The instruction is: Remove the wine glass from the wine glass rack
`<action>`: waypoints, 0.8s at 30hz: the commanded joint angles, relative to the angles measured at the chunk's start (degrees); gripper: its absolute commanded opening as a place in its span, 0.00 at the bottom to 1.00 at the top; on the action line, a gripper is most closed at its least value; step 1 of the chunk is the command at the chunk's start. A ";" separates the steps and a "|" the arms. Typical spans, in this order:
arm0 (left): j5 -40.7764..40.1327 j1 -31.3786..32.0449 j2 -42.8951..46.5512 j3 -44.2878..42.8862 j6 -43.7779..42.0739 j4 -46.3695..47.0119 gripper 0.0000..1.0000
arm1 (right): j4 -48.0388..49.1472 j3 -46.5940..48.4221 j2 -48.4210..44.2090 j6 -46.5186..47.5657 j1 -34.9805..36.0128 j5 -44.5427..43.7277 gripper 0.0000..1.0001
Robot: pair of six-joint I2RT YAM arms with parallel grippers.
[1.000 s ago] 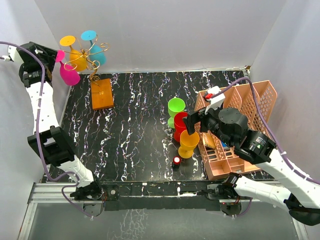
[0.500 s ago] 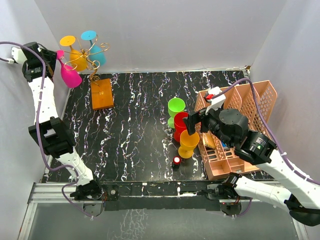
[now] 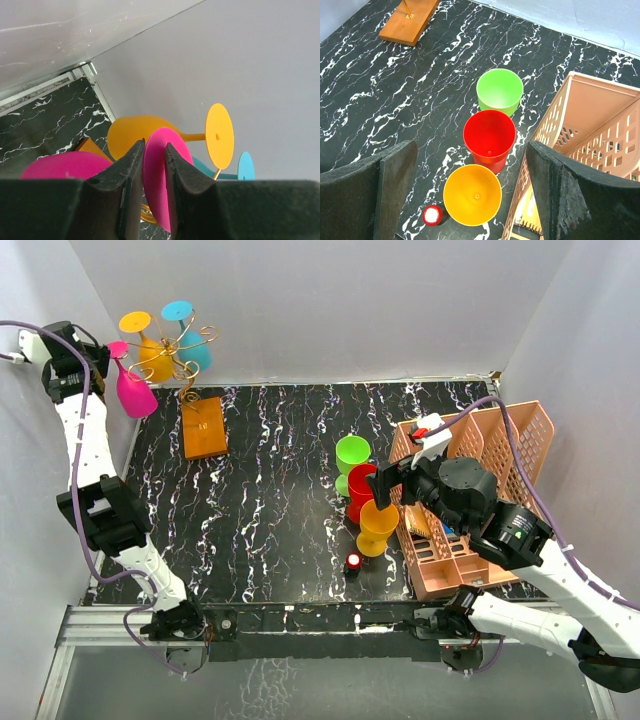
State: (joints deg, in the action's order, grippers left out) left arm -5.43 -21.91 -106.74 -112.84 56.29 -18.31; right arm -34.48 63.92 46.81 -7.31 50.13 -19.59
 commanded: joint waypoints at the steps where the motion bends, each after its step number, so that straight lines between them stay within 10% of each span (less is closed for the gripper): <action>1: -0.78 -0.06 1.99 -1.40 -2.92 -3.31 0.17 | 3.14 0.59 -1.02 0.64 -0.21 -0.72 0.99; 24: -0.76 -0.05 0.25 -7.27 -2.52 0.18 0.00 | 3.17 0.94 -0.93 0.07 -0.23 -0.36 0.99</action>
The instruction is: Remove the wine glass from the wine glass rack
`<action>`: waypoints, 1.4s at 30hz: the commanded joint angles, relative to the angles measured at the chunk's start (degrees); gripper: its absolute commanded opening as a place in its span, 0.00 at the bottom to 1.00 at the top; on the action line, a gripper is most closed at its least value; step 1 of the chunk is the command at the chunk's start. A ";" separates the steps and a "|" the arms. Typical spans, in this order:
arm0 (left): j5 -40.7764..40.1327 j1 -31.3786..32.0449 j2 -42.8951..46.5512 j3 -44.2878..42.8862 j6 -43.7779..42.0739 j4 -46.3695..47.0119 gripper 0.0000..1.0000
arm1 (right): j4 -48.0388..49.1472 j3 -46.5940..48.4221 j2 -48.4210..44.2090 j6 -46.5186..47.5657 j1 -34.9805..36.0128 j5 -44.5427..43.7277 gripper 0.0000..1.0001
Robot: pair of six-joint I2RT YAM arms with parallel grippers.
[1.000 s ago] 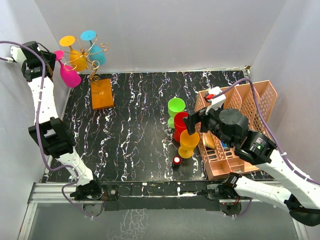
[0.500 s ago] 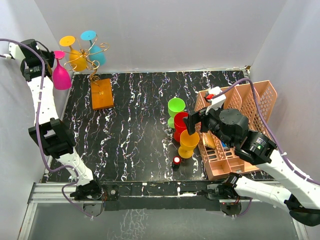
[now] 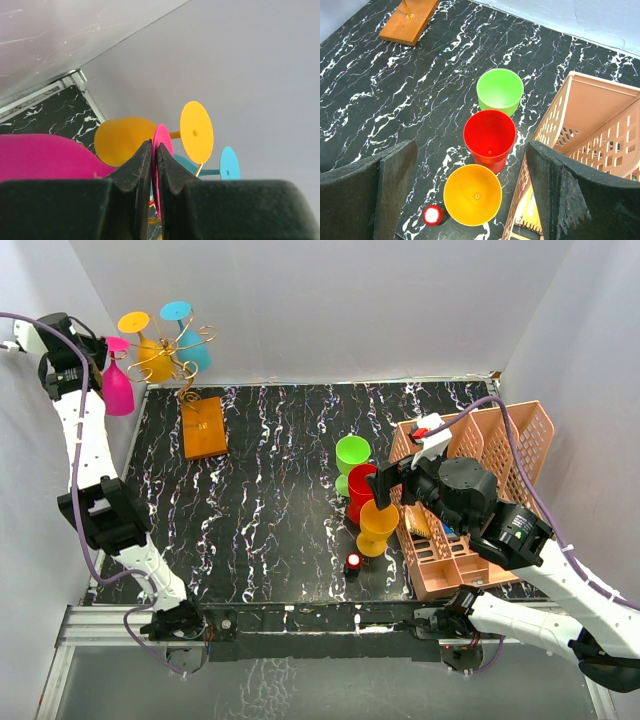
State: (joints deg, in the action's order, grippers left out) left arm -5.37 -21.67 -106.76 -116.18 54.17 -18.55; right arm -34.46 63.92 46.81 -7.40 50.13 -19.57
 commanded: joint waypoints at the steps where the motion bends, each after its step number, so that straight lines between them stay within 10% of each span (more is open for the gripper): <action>1: -0.79 -0.27 0.05 -4.35 -0.12 0.44 0.00 | 3.12 0.94 -0.88 0.11 -0.24 -0.38 0.99; 42: 8.10 2.87 1.42 -6.51 3.75 1.60 0.00 | 3.16 1.91 -0.92 -0.84 -0.21 0.76 0.99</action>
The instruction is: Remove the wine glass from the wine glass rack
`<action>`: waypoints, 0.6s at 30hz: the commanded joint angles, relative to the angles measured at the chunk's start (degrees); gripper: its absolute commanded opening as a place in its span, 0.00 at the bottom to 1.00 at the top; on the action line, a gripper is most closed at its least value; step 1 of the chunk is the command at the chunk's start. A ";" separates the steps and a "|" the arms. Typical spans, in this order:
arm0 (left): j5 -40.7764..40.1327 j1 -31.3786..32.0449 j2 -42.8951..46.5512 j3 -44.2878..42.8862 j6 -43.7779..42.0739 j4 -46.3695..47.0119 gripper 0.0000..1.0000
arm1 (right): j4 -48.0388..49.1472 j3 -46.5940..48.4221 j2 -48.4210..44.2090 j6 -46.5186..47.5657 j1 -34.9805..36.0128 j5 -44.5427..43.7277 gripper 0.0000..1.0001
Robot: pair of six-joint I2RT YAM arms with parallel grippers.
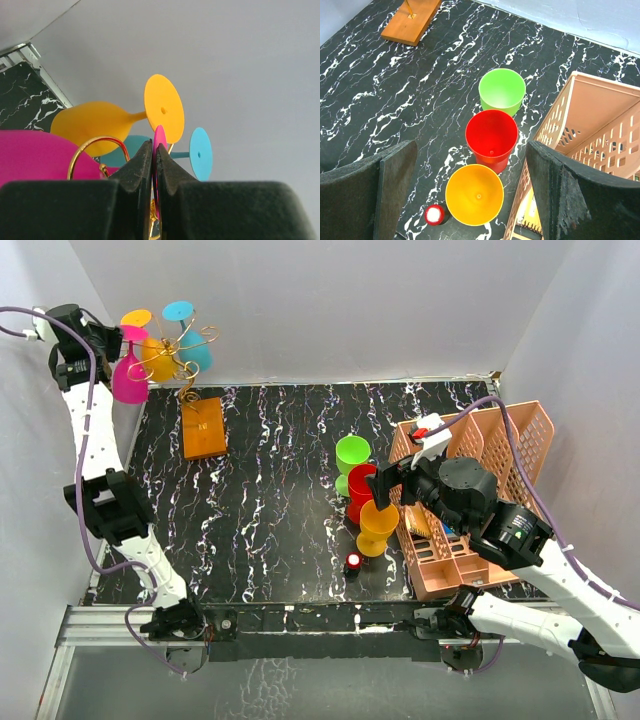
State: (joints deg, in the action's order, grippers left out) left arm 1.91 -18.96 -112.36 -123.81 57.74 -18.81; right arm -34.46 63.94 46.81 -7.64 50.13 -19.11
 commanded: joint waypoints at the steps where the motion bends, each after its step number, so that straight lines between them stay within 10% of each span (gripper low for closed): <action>1: 0.77 0.15 7.92 2.30 0.23 2.42 0.00 | 3.11 1.95 -0.93 -0.55 -0.25 0.31 0.99; 18: -6.41 0.08 22.36 12.94 -4.91 2.22 0.00 | 3.12 2.06 -1.73 -1.45 -0.21 1.75 0.99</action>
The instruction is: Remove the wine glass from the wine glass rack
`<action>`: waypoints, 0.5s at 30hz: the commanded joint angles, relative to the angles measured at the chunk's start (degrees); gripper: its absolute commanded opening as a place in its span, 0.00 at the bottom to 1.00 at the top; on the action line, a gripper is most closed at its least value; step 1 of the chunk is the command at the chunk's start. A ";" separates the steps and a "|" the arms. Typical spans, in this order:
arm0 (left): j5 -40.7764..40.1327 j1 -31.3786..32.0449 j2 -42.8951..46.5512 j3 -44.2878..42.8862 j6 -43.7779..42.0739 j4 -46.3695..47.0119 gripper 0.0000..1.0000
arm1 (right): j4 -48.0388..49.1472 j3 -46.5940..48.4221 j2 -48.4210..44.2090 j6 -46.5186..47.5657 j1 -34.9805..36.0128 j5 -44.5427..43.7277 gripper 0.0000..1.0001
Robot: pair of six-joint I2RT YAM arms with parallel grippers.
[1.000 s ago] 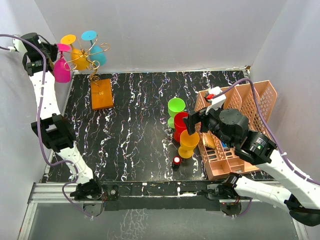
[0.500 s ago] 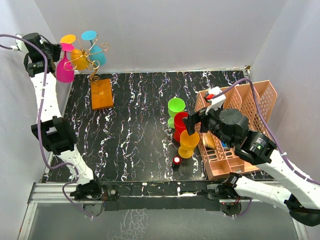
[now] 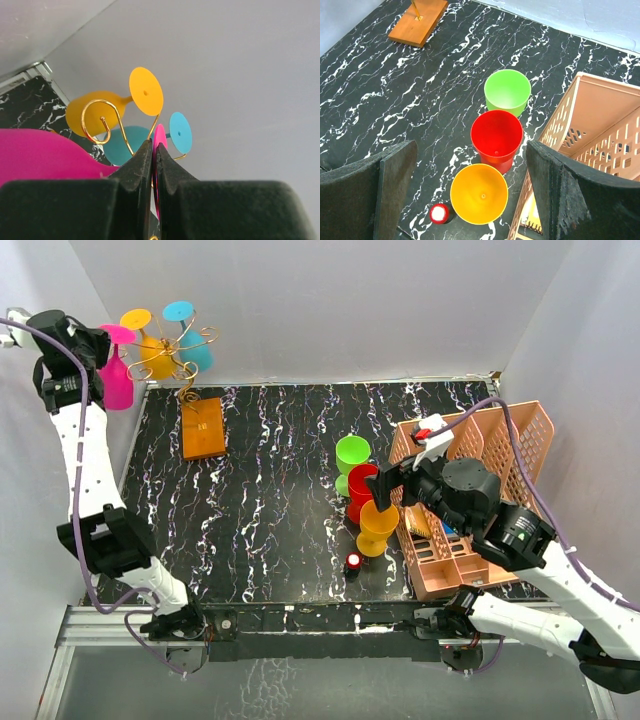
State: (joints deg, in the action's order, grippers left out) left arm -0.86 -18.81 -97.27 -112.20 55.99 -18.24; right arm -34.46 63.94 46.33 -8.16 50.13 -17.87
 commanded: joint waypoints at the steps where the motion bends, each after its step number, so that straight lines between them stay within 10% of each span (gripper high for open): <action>1: -4.41 -0.06 8.43 1.99 -3.77 1.82 0.00 | 3.09 2.06 -1.26 -1.00 -0.21 0.67 0.99; 8: -5.38 -0.09 19.37 8.40 -5.40 4.28 0.00 | 3.37 2.23 0.22 -1.74 -0.24 2.41 0.99; 15: 12.86 0.79 25.81 14.08 -1.04 13.21 0.00 | 5.91 2.45 3.37 -3.43 -0.22 7.33 0.99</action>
State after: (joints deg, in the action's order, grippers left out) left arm -0.69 -18.92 -73.65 -100.01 52.64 -13.56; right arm -33.91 63.96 48.51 -10.07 50.11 -14.24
